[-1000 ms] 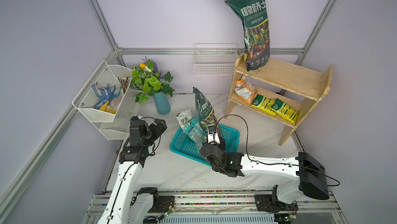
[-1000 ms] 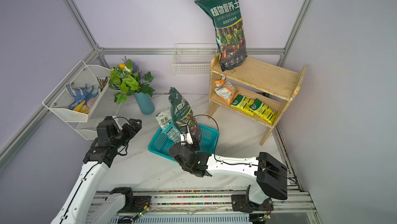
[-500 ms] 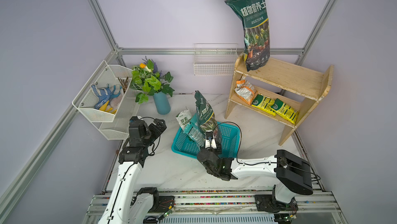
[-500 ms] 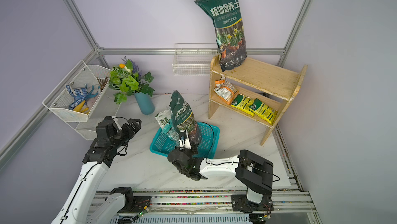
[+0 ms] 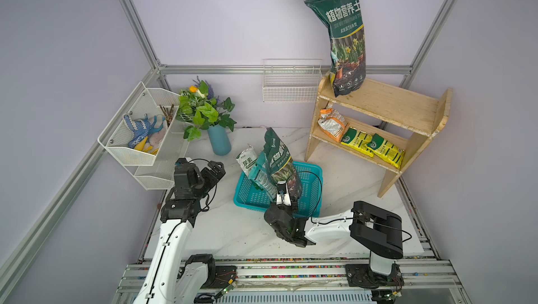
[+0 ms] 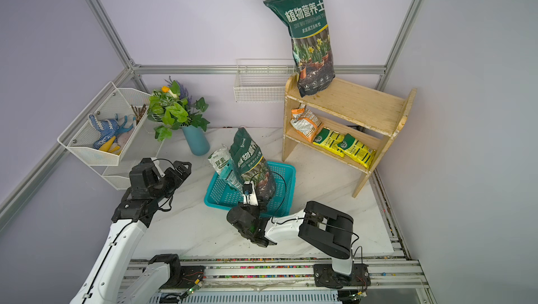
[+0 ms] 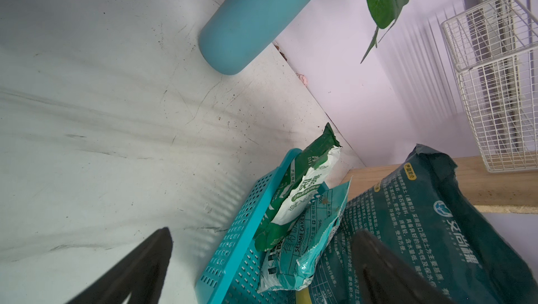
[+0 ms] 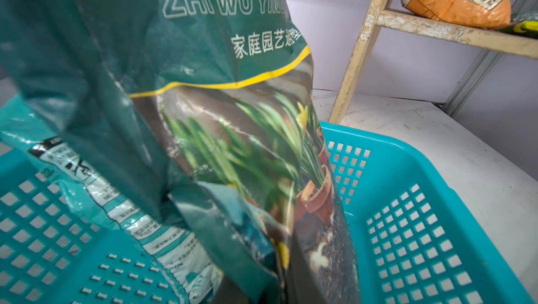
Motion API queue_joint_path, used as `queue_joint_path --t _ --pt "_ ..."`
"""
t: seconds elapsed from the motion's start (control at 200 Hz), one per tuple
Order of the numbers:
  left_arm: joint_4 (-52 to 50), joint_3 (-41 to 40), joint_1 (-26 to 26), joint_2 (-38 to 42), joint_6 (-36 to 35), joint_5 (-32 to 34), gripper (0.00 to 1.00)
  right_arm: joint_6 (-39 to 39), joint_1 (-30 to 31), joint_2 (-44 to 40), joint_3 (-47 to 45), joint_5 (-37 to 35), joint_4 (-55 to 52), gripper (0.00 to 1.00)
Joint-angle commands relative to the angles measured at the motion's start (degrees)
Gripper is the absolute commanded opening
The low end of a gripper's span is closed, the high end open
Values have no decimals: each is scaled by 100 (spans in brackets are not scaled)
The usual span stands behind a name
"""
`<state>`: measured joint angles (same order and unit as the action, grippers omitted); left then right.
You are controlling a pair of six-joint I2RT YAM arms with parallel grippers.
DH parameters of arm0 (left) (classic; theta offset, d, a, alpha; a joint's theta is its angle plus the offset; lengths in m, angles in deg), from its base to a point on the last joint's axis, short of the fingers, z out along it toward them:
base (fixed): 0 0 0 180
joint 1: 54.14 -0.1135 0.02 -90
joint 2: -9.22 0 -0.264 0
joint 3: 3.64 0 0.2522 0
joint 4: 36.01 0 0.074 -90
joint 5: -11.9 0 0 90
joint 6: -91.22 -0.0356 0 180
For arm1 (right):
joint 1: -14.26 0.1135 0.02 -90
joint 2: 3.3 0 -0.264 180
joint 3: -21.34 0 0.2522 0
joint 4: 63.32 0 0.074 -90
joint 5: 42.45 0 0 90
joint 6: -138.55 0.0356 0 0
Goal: Take down the fertilizer bag from the shelf
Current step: Place the fertilizer bag in the storage box.
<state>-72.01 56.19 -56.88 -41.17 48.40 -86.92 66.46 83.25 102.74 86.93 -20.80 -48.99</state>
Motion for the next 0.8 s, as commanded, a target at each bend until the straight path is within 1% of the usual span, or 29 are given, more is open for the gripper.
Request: queue_joint_path --t 0.0,0.055,0.18,0.27,0.355,0.41,0.45,0.555,0.565,0.575,0.695,0.72,0.795 --pt "71 -295 -51 36 39 -83 100 -23 -35 67 -126 571 602 19" --pt "74 -300 -51 30 37 -93 100 -94 -35 17 -218 652 707 24" --pt "79 -302 -67 21 41 -108 100 -321 -26 -192 -428 833 960 47" --pt "91 -302 -68 12 46 -131 100 -510 9 -440 -587 985 1115 56" --pt "91 -309 -85 12 46 -138 100 -626 31 -740 -639 1161 1074 61" --pt "93 -309 -91 7 46 -145 100 -672 35 -936 -586 1334 907 63" --pt "94 -310 -93 10 46 -152 100 -668 35 -1077 -502 1488 706 64" --pt "92 -309 -103 12 46 -169 100 -622 44 -1404 -123 1923 -40 64" --pt "94 -309 -103 12 46 -172 100 -605 38 -1433 -89 1943 -107 69" --pt "92 -302 -104 12 46 -173 100 -589 47 -1465 -45 1967 -181 70" --pt "89 -316 -117 21 46 -184 100 -408 47 -1736 201 2244 -703 77" --pt "81 -314 -121 21 54 -182 100 -378 51 -1919 225 2248 -759 78" --pt "90 -313 -128 21 55 -216 100 -218 36 -1974 306 2196 -965 81"
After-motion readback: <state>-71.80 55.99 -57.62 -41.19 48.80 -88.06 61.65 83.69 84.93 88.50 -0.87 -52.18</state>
